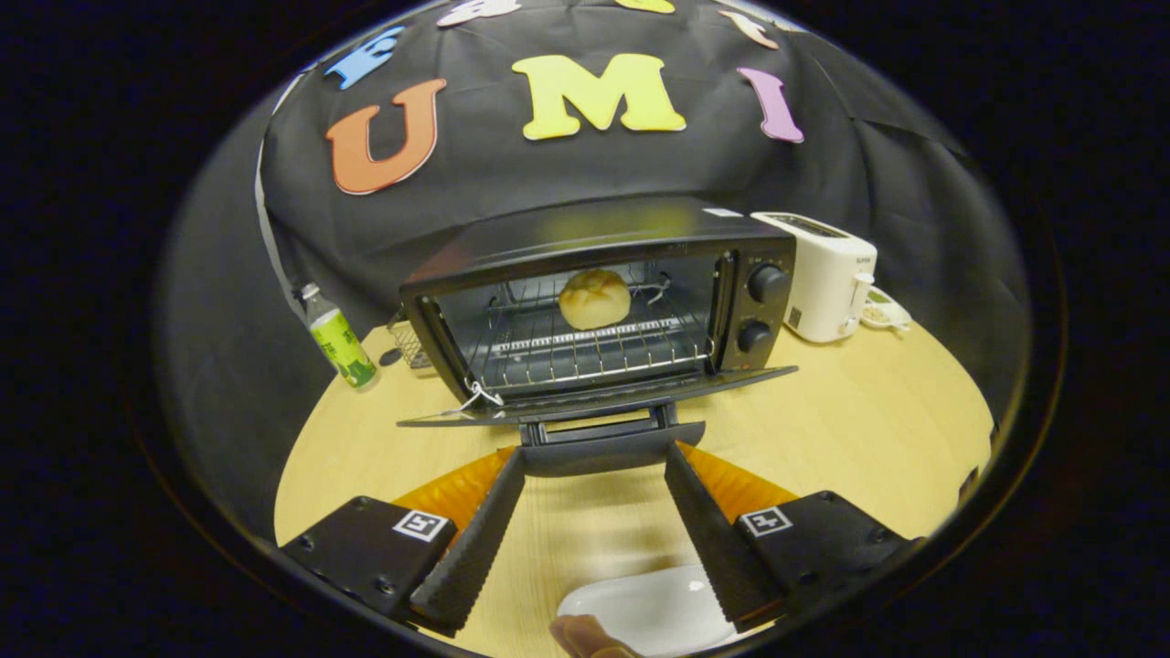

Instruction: Open the toaster oven, put the food inside, and close the toaster oven door.

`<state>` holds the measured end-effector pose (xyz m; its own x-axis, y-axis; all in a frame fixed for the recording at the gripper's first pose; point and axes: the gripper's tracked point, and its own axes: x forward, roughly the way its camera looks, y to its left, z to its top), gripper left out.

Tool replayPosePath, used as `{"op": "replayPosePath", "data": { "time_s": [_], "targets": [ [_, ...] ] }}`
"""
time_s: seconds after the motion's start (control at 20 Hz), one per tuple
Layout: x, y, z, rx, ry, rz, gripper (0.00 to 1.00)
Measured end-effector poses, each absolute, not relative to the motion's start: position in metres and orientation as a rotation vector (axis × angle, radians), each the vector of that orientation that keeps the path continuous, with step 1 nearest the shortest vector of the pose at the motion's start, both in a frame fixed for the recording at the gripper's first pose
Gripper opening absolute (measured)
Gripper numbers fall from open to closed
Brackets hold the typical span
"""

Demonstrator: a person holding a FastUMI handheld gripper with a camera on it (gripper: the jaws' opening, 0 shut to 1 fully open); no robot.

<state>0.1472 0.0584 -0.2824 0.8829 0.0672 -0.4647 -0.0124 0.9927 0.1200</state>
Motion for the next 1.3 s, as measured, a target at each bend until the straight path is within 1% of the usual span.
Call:
{"op": "replayPosePath", "data": {
  "time_s": [0.2,0.3,0.45,0.6,0.8,1.15,1.3],
  "targets": [
    [0.163,0.064,-0.26,0.123,0.382,0.061,1.0],
    [0.166,0.075,-0.254,0.191,0.392,0.106,1.0],
    [0.167,0.069,-0.243,0.218,0.396,0.105,1.0],
    [0.16,0.06,-0.225,0.175,0.342,0.085,1.0],
    [0.136,0.052,-0.198,0.132,0.3,0.088,1.0],
    [0.079,0.035,-0.122,0.089,0.16,0.111,1.0],
    [0.056,0.026,-0.082,-0.012,0.061,0.096,1.0]
  ]
}}
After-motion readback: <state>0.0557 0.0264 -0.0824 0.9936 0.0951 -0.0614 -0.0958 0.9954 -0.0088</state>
